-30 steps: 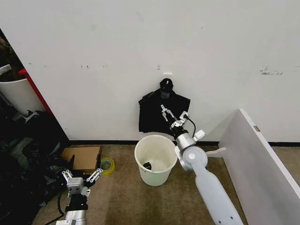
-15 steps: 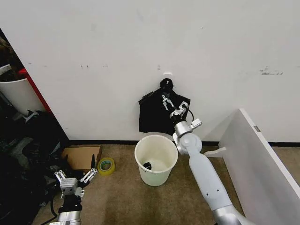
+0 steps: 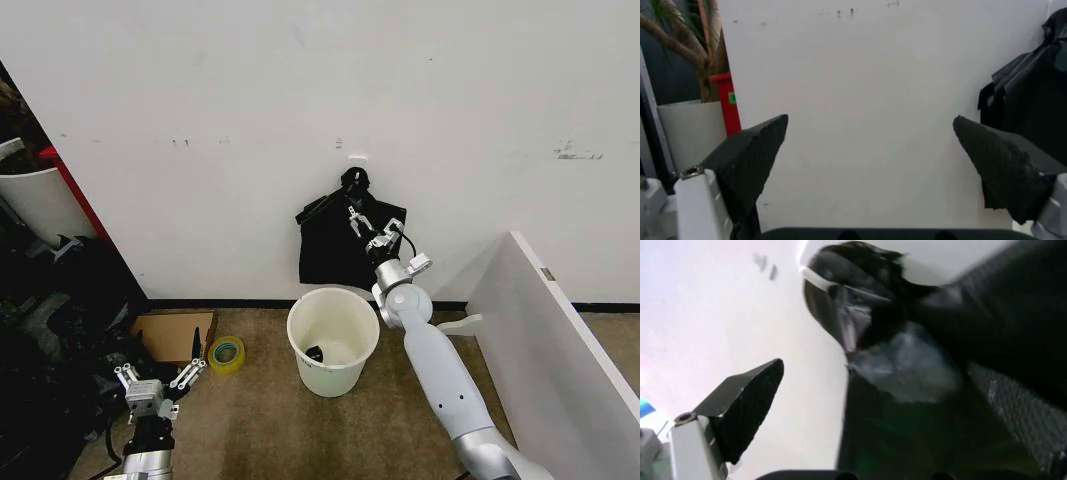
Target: Place the garbage bag over the trash bin.
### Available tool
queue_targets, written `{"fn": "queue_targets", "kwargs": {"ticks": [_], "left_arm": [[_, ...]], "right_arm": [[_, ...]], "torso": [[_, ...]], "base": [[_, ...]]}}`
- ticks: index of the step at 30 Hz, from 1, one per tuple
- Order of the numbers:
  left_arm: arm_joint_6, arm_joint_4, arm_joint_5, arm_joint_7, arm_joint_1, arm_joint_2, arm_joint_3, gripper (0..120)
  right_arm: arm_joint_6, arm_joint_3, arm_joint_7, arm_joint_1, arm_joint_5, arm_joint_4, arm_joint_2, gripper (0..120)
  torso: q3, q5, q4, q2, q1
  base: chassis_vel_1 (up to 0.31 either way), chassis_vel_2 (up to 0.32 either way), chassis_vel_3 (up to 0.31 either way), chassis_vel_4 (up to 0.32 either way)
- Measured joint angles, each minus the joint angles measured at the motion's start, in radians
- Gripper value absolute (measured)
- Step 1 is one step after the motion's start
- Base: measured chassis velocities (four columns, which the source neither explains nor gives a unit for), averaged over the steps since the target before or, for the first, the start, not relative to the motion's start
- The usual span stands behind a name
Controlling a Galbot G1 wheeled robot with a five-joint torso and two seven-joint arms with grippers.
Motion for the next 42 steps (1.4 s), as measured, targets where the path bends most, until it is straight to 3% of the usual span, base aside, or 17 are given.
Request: {"fn": "queue_targets", "kwargs": {"ticks": [10,22,24,27,33,38,42], "left_arm": [[-0.003,-0.001,0.001,0.0,0.004,-0.001,-0.006,98],[-0.004,0.002,0.001,0.0,-0.001,-0.008,-0.002,98],[-0.004,0.002,0.001,0.0,-0.002,-0.008,-0.003,98],[-0.004,0.002,0.001,0.0,-0.002,-0.008,-0.005,98],[-0.006,0.0,0.0,-0.002,-0.002,-0.006,-0.009,98],[-0.009,0.002,0.0,-0.002,-0.003,-0.009,-0.001,98],[-0.012,0.009,-0.001,-0.003,-0.004,-0.008,0.008,98]], "right_arm": [[-0.004,-0.009,-0.009,0.016,0.003,-0.004,0.009,100],[-0.002,-0.013,-0.018,0.003,-0.01,-0.003,0.015,61],[-0.001,-0.011,-0.013,0.003,-0.01,-0.003,0.015,48],[0.001,-0.01,-0.004,0.002,-0.01,-0.005,0.015,41],[0.011,-0.008,0.017,-0.003,-0.015,-0.004,0.013,15],[0.015,-0.013,0.035,-0.026,-0.049,0.025,0.008,0],[0.018,-0.025,0.037,-0.064,-0.095,0.061,-0.001,0]], "torso": [[0.0,0.0,0.0,0.0,0.0],[0.0,0.0,0.0,0.0,0.0],[0.0,-0.0001,0.0,0.0,0.0],[0.0,0.0,-0.0001,0.0,0.0],[0.0,0.0,0.0,0.0,0.0],[0.0,0.0,0.0,0.0,0.0],[0.0,0.0,0.0,0.0,0.0]], "base": [[0.0,0.0,0.0,0.0],[0.0,0.0,0.0,0.0],[0.0,0.0,0.0,0.0],[0.0,0.0,0.0,0.0],[0.0,0.0,0.0,0.0],[0.0,0.0,0.0,0.0],[0.0,0.0,0.0,0.0]]}}
